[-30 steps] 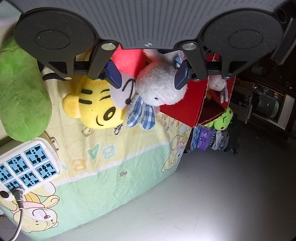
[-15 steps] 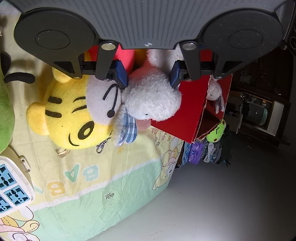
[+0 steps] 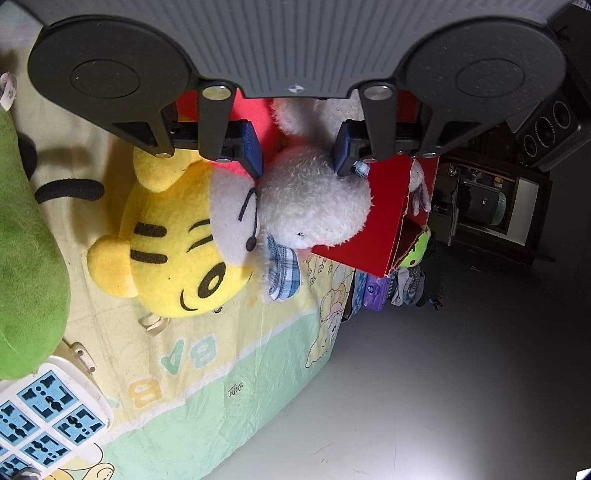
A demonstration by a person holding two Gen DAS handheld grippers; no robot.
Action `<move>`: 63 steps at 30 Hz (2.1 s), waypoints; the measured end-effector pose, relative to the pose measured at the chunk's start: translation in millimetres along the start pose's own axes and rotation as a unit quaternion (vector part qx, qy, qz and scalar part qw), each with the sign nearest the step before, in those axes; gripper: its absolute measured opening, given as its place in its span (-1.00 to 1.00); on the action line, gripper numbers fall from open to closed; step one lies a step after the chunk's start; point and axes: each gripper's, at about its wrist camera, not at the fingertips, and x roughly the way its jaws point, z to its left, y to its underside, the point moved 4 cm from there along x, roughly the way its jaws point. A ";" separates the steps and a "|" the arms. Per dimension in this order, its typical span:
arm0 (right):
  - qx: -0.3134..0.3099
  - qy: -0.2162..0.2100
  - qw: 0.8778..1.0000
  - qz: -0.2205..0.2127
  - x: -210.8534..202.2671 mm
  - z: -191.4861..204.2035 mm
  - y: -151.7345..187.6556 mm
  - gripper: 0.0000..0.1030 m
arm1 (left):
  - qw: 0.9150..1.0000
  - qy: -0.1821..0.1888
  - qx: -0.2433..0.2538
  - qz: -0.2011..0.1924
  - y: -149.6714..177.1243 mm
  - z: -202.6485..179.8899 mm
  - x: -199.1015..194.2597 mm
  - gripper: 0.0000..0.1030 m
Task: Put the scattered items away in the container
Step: 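Grasp the white bunny with blue plaid ears with the right gripper, then lift the white bunny and carry it toward the red box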
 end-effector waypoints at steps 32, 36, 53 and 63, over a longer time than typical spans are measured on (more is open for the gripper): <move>-0.016 0.020 1.000 -0.015 -11.5 26.4 38.9 -0.24 | 1.000 0.012 0.014 0.004 31.5 -24.7 -18.9 0.40; -0.016 0.036 0.999 -0.023 -13.3 27.5 53.2 -0.11 | 0.999 0.004 0.036 0.007 42.4 -31.7 -16.4 0.40; -0.026 0.037 0.998 -0.035 15.1 36.9 60.8 -0.09 | 1.000 -0.001 0.008 -0.002 49.4 -13.0 -3.4 0.43; -0.045 0.025 0.998 -0.029 -2.5 53.0 82.8 -0.11 | 0.998 0.008 0.049 -0.023 70.8 -28.1 -34.3 0.43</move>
